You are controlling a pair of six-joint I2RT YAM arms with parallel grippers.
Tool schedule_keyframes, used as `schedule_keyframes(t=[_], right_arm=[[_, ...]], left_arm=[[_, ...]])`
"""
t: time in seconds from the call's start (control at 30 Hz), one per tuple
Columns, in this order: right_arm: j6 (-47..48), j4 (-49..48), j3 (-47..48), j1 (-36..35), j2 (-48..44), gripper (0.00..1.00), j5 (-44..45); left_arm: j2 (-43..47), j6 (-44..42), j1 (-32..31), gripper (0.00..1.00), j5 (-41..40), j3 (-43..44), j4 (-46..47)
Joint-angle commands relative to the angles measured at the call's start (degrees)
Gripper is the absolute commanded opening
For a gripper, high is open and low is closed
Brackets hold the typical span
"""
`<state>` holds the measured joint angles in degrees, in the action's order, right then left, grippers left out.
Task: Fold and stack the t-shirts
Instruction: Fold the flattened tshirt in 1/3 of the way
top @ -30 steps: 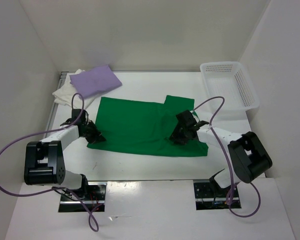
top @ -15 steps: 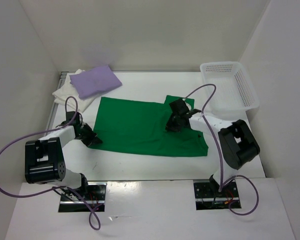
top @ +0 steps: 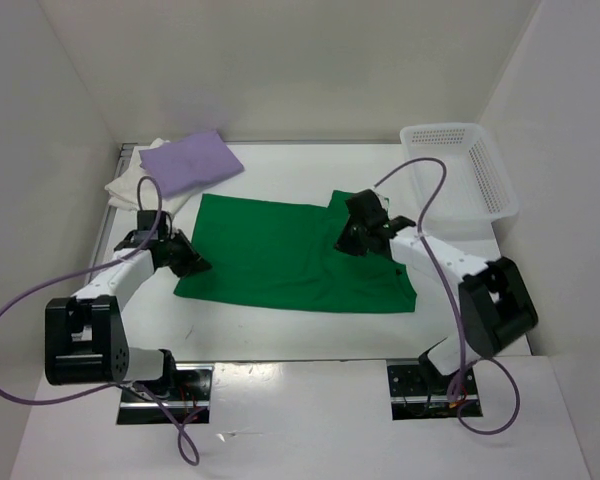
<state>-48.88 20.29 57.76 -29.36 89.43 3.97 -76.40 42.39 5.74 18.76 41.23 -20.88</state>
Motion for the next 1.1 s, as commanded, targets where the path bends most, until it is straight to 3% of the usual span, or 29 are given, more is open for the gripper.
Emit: schedule_keyframes(t=[0.0, 0.03, 0.23, 0.47, 0.63, 0.73, 0.97, 1.07], right_arm=[[-2.3, 2.1, -6.8, -0.4, -8.4, 0.09, 1.7], [-3.3, 2.1, -11.2, -0.4, -9.4, 0.01, 1.7], [-9.8, -1.4, -22.0, -0.4, -14.8, 0.04, 1.1], [-11.7, -1.4, -25.1, -0.4, -14.3, 0.06, 3.0], [-16.0, -0.3, -28.4, -0.4, -16.7, 0.06, 0.3], [-19.2, 1.0, -32.0, -0.4, -20.0, 0.00, -3.1], [-26.3, 11.2, -36.0, -2.8, -37.8, 0.00, -5.4], [-21.2, 10.6, -33.1, 3.4, -41.4, 0.10, -6.8]], left_arm=[[-3.0, 1.7, -3.3, 0.07, 0.0, 1.7, 2.7], [-5.9, 2.3, -3.8, 0.07, 0.0, 1.7, 3.3], [-14.4, 6.0, 3.8, 0.03, 6.6, -2.8, 8.0], [-9.9, 3.7, 17.3, 0.02, 7.2, -10.2, 3.4], [-2.4, 5.6, 19.5, 0.02, 8.2, -11.0, 0.1], [2.2, 6.9, 19.5, 0.03, 9.0, -11.0, -3.1], [11.1, 4.4, 20.8, 0.08, 10.9, -8.6, -9.9], [8.1, 3.8, 19.1, 0.09, 10.2, -2.4, -8.5]])
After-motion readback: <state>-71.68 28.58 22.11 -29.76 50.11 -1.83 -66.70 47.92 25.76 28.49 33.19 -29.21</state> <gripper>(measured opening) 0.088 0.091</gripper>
